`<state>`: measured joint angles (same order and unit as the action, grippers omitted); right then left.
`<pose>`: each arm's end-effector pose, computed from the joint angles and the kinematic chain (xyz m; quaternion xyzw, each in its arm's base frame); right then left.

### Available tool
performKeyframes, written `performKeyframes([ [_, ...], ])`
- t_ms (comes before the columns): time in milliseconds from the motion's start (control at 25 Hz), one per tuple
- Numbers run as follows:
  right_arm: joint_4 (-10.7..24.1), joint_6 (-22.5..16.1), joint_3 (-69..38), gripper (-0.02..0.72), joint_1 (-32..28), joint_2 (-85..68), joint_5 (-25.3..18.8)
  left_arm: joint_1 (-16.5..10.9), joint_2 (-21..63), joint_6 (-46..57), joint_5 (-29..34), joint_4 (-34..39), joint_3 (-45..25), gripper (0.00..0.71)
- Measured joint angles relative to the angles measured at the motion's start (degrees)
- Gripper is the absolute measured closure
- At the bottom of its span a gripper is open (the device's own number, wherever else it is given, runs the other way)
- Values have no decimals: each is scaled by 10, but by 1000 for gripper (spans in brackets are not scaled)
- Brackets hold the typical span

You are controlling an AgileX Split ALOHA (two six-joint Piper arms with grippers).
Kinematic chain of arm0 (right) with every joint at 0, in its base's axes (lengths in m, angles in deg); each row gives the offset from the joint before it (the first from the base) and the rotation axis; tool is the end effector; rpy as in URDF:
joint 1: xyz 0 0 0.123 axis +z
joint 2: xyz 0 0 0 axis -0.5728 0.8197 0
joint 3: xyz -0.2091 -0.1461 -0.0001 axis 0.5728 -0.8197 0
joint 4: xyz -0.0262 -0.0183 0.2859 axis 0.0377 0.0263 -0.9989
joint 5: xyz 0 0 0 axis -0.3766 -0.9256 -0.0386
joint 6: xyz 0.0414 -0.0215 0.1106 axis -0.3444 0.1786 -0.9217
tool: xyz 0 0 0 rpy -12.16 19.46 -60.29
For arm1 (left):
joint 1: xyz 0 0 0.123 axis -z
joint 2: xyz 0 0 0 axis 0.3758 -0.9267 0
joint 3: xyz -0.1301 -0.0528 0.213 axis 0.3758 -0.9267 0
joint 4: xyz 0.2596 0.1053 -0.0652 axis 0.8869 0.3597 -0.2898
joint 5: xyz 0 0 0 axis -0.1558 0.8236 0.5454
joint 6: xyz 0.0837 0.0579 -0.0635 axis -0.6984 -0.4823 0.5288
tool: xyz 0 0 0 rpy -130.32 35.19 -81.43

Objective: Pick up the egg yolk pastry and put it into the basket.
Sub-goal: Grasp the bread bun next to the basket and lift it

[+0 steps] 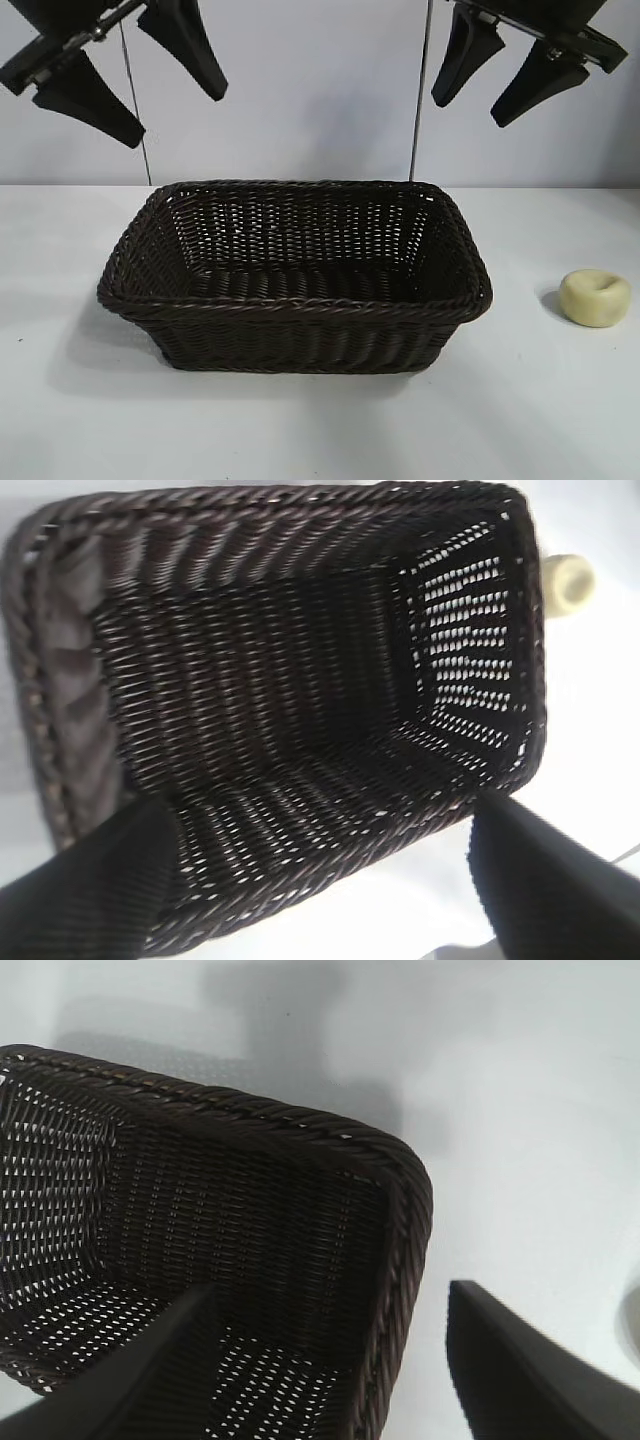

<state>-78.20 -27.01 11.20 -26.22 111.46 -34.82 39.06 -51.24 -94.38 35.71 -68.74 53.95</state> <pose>0.4182 0.1016 0.2376 -0.0926 0.9601 0.1713 0.2005 0.3748 -0.1717 0.2183 0.0768 0.9447 -0.2796 0.1531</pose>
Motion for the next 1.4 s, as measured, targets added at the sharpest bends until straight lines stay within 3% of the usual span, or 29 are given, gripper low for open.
performKeyframes([
  [560, 1, -7, 0, 230, 0, 0, -13, 0, -30, 0, -10, -9, -2, 121],
  [760, 33, -12, 0, 230, -5, 0, -46, 0, -30, -1, -10, -10, -2, 121],
  [1240, 86, -28, 0, 230, -141, 0, -102, 0, -30, -3, -8, -10, -2, 121],
  [1400, 108, -30, 0, 230, -156, 1, -103, 0, -30, -3, -8, -10, -2, 121],
])
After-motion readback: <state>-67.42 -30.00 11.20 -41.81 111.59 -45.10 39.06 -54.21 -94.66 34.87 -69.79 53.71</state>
